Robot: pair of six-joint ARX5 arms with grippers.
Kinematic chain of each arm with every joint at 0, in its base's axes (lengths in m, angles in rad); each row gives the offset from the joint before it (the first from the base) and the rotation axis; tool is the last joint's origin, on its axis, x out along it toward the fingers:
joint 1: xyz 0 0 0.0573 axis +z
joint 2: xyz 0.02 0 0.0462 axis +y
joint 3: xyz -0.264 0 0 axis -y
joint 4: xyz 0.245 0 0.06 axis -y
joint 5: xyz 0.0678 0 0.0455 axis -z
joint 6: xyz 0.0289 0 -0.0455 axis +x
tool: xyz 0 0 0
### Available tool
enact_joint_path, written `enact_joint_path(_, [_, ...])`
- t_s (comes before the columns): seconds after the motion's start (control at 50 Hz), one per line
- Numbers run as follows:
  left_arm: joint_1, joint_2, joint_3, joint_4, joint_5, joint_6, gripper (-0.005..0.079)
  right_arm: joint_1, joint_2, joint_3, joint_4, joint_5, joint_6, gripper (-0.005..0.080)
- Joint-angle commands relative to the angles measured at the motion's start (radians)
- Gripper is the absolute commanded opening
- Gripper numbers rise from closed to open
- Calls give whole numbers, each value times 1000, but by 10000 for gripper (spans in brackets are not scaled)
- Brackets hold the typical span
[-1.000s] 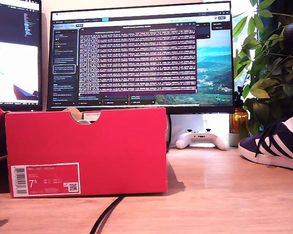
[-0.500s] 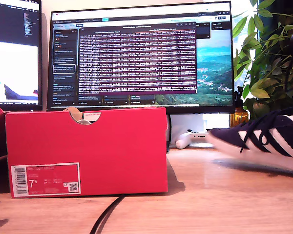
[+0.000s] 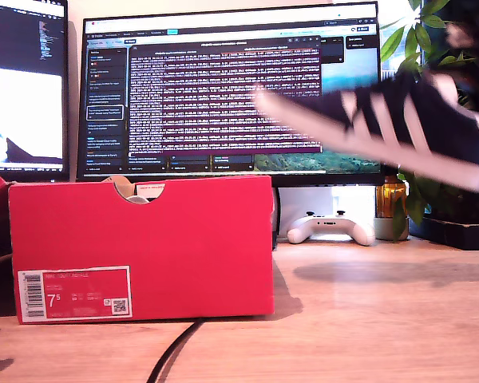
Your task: Pack the blue shoes by picking the first shoe and placing it inside the red shoebox, left side, then picking and rotating the second shoe and placing it in the shoebox
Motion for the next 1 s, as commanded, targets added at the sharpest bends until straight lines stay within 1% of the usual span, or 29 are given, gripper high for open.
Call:
enact_joint_path(0.0, [-3, 4, -21, 8, 1, 7, -21, 10, -38, 75, 50, -36, -42, -11])
enact_joint_path(0.02, [-3, 4, -21, 8, 1, 7, -21, 14, -38, 87, 54, -42, -42, -11])
enact_joint_path(0.1, [-3, 4, -21, 8, 1, 7, -21, 40, -38, 133, 59, -45, -146, -11])
enact_joint_path(0.2, [-3, 4, -21, 8, 1, 7, -21, 68, -38, 181, 71, -45, -229, -11])
enact_joint_path(0.34, [-3, 4, -21, 8, 1, 7, -21, 108, -38, 218, 115, -45, -265, -11])
enact_joint_path(0.68, [-3, 4, -21, 10, 0, 7, -21, 214, -37, 220, 182, -43, -417, -11])
enact_joint_path(0.76, [-3, 4, -21, 40, -34, 7, -21, 234, -37, 220, 205, -43, -439, -11])
enact_joint_path(0.98, [-3, 4, -20, 150, -49, 7, -21, 291, -14, 220, 334, -25, -497, -11])
